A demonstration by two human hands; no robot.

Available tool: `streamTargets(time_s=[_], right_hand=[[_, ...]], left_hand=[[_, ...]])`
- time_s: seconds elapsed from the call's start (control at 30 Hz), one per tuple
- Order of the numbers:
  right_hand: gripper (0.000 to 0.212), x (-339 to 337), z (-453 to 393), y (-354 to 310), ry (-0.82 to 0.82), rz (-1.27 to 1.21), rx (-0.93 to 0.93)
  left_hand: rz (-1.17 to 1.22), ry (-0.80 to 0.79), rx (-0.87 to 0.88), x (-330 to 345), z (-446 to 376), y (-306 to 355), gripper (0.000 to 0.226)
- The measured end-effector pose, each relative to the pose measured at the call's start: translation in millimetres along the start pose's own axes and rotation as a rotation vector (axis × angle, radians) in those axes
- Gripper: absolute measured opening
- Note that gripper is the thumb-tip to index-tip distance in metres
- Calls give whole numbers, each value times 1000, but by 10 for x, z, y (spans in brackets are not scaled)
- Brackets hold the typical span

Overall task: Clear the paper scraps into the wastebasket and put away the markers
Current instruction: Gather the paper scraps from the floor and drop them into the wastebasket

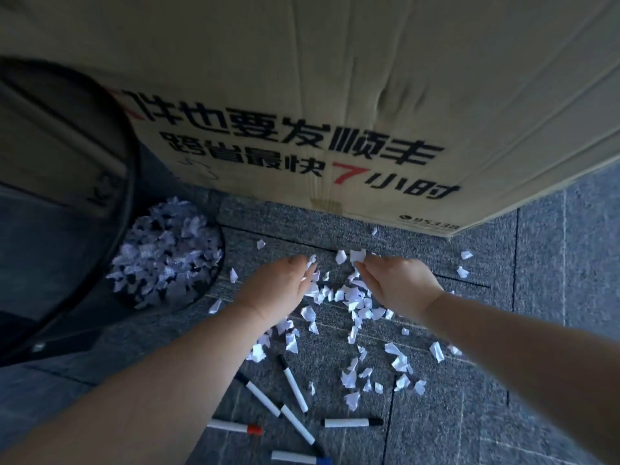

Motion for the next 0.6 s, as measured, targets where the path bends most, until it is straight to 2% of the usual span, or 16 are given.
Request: streamTargets(time_s=[0.33,0.47,0.6], right_hand=[[42,-1090,-428,-320,42,66,-34],[34,-1596,-594,-538,-51,32,-30],[31,-2065,-803,-832,5,-11,-105]], left_hand=[[-51,-32,-110,-1195,41,659,26],[1,97,-118,-1753,112,831,29],[15,264,-126,-2229,293,878,41]])
Point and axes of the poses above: each hand's wrist, its own z-axis away from the middle knuckle, its own x-axis out of the palm, y = z × x, the point moved 1 cm from there along -z, towards the middle knuckle, and after that the axes turned 12 degrees about z, right-handed, at the moved point
